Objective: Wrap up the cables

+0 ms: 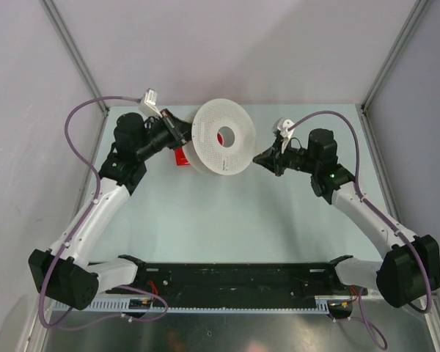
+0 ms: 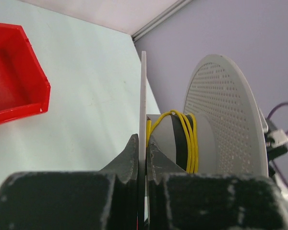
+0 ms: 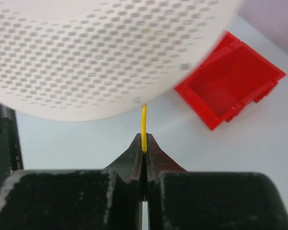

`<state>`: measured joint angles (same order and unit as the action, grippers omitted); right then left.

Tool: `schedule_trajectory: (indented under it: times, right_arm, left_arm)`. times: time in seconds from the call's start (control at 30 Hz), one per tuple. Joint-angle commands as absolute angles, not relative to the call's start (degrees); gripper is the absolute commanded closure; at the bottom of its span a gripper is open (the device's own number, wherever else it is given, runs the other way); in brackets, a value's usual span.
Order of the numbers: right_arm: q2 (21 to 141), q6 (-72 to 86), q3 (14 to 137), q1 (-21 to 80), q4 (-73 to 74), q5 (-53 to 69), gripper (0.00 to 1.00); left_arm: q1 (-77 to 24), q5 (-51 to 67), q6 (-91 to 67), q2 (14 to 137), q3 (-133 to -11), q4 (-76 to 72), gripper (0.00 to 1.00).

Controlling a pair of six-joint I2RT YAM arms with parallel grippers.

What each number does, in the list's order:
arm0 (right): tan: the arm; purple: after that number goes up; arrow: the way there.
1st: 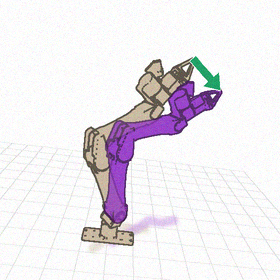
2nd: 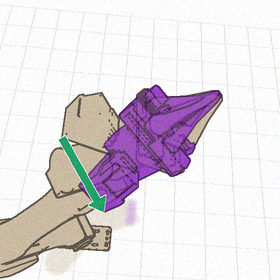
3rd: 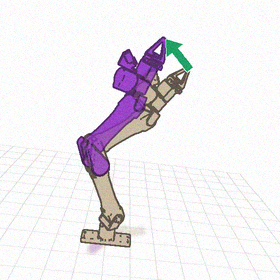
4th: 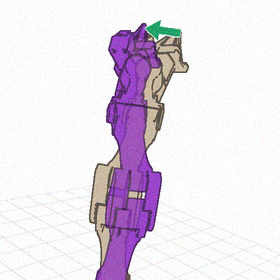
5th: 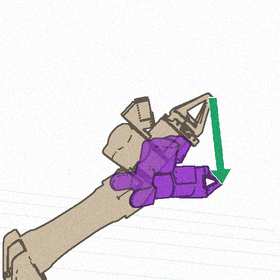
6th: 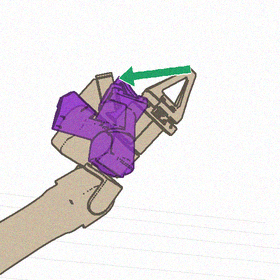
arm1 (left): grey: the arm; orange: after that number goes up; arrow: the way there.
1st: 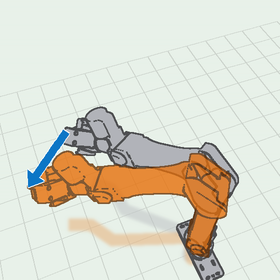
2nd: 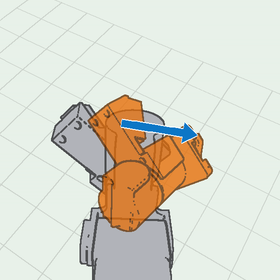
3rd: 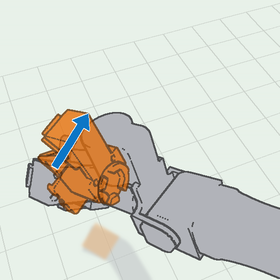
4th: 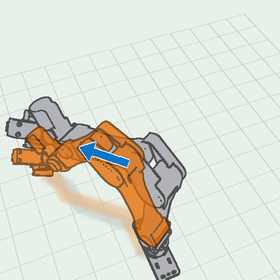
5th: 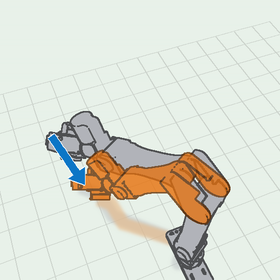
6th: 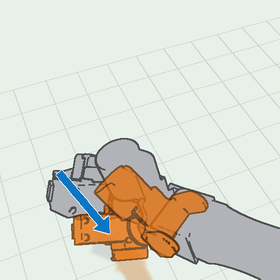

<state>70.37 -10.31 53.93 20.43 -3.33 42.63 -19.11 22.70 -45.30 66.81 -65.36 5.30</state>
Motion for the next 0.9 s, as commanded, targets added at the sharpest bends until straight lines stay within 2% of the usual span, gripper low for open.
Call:
schedule_trajectory:
  times: [0.0,0.13,0.37,0.53,0.63,0.87]
  right_arm:
    - [66.3,-4.2,52.5,25.0,-8.8,40.3,1.0]
    - [65.5,-4.7,52.1,26.0,-9.2,39.8,1.0]
    - [65.0,-7.6,52.0,20.8,-10.2,41.9,1.0]
    - [62.8,-10.5,52.1,18.5,-10.3,43.3,0.95]
    - [60.9,-13.9,52.1,18.3,-8.0,44.1,0.85]
    - [57.2,-18.8,52.1,18.2,-1.2,44.6,0.42]
  left_arm:
    - [-16.7,21.9,-55.7,66.9,-67.1,-5.6,1.0]
    - [-16.4,25.7,-51.7,67.4,-69.6,-8.0,1.0]
    - [-16.3,35.1,-40.6,65.9,-75.3,-9.0,1.0]
    - [-16.3,43.9,-34.9,65.1,-77.3,-9.1,1.0]
    - [-16.4,47.1,-32.7,65.0,-77.5,-8.9,1.0]
    - [-16.4,50.3,-29.1,64.4,-77.8,-5.5,1.0]
